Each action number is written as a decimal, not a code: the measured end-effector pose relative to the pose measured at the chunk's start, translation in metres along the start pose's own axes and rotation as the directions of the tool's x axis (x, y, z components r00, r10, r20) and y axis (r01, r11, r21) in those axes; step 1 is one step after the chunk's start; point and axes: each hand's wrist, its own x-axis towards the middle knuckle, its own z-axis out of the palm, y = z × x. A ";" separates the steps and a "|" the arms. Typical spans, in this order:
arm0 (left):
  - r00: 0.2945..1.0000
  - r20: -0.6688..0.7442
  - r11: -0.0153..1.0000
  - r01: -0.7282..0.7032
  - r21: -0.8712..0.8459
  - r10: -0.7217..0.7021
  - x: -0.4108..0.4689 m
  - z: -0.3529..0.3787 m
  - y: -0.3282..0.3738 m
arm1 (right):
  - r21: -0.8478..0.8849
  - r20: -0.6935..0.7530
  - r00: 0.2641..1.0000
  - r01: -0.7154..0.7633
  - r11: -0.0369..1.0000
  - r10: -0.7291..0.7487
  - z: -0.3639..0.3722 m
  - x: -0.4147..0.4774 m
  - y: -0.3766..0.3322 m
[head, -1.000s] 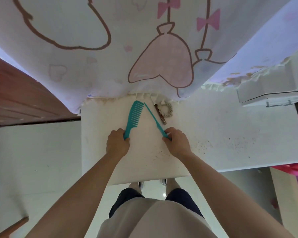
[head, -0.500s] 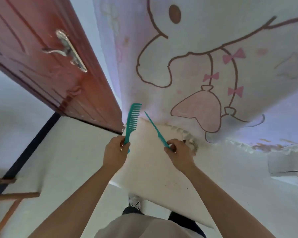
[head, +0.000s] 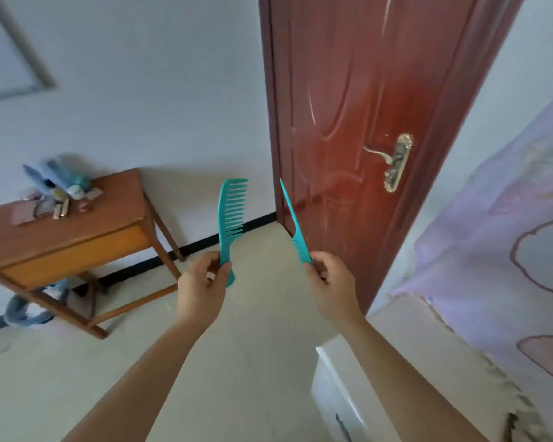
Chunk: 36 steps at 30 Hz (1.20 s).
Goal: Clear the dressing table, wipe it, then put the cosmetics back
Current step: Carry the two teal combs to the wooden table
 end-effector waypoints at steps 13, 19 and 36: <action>0.921 -0.382 0.997 0.066 -0.042 -0.077 0.099 -0.264 -0.146 | 0.139 0.333 0.899 0.250 0.958 -0.283 0.302 0.068 -0.187; 0.893 -0.429 0.991 0.126 -0.047 -0.134 0.149 -0.301 -0.219 | 0.169 0.390 0.871 0.250 0.953 -0.298 0.403 0.106 -0.200; 0.892 -0.402 0.935 0.301 0.186 -0.207 0.452 -0.395 -0.378 | 0.156 0.519 0.838 0.104 0.982 -0.171 0.695 0.340 -0.242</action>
